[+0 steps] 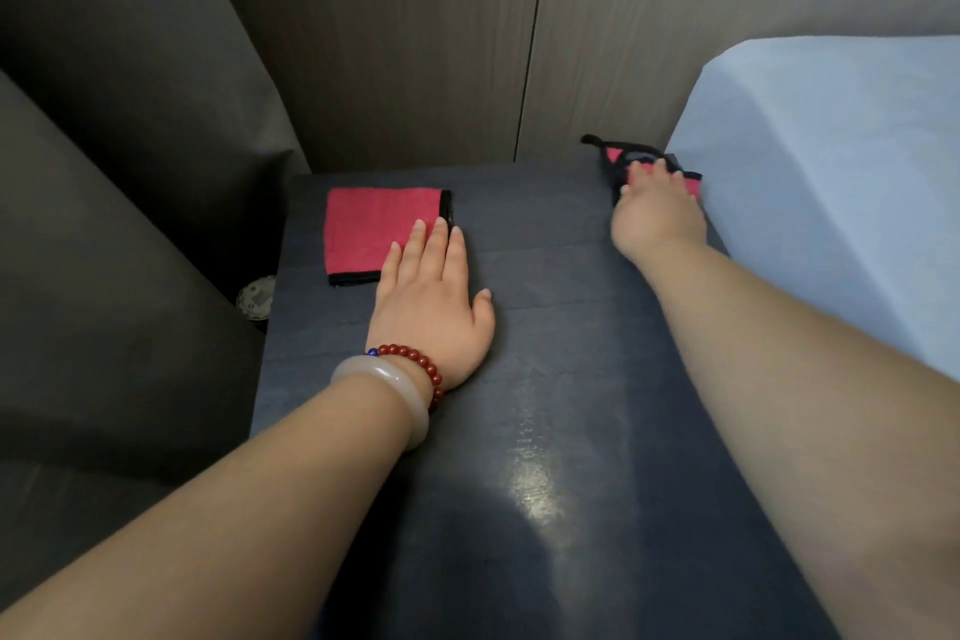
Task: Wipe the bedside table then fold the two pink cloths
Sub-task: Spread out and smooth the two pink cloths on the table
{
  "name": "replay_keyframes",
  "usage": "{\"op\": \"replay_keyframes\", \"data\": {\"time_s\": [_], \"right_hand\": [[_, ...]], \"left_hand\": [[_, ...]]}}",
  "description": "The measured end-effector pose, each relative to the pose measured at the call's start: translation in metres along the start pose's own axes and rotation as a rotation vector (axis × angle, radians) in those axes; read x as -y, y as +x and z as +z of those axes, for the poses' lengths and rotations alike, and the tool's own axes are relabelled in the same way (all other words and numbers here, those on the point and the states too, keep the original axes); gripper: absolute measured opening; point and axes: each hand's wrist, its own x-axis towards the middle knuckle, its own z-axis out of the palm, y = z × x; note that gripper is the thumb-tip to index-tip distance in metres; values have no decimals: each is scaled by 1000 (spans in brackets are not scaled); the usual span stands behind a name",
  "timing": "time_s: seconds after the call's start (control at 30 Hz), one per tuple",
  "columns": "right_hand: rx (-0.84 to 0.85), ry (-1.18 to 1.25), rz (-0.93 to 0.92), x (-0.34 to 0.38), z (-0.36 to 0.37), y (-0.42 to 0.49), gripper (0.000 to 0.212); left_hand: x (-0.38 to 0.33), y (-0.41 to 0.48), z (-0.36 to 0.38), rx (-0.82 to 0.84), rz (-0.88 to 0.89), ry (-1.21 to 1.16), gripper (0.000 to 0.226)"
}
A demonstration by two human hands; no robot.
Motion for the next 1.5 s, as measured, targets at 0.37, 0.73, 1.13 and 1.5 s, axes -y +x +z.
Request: {"op": "replay_keyframes", "data": {"time_s": [0.37, 0.73, 1.13, 1.5], "right_hand": [[228, -85, -350, 40, 2, -5, 55], [138, -71, -431, 59, 17, -76, 53], [113, -57, -380, 56, 21, -124, 53], [75, -53, -60, 0, 8, -148, 55]], "left_hand": [[0, 1, 2, -12, 6, -1, 76], [1, -1, 0, -6, 1, -59, 76], [-2, -6, -8, 11, 0, -128, 74], [-7, -62, -7, 28, -46, -62, 65]]}}
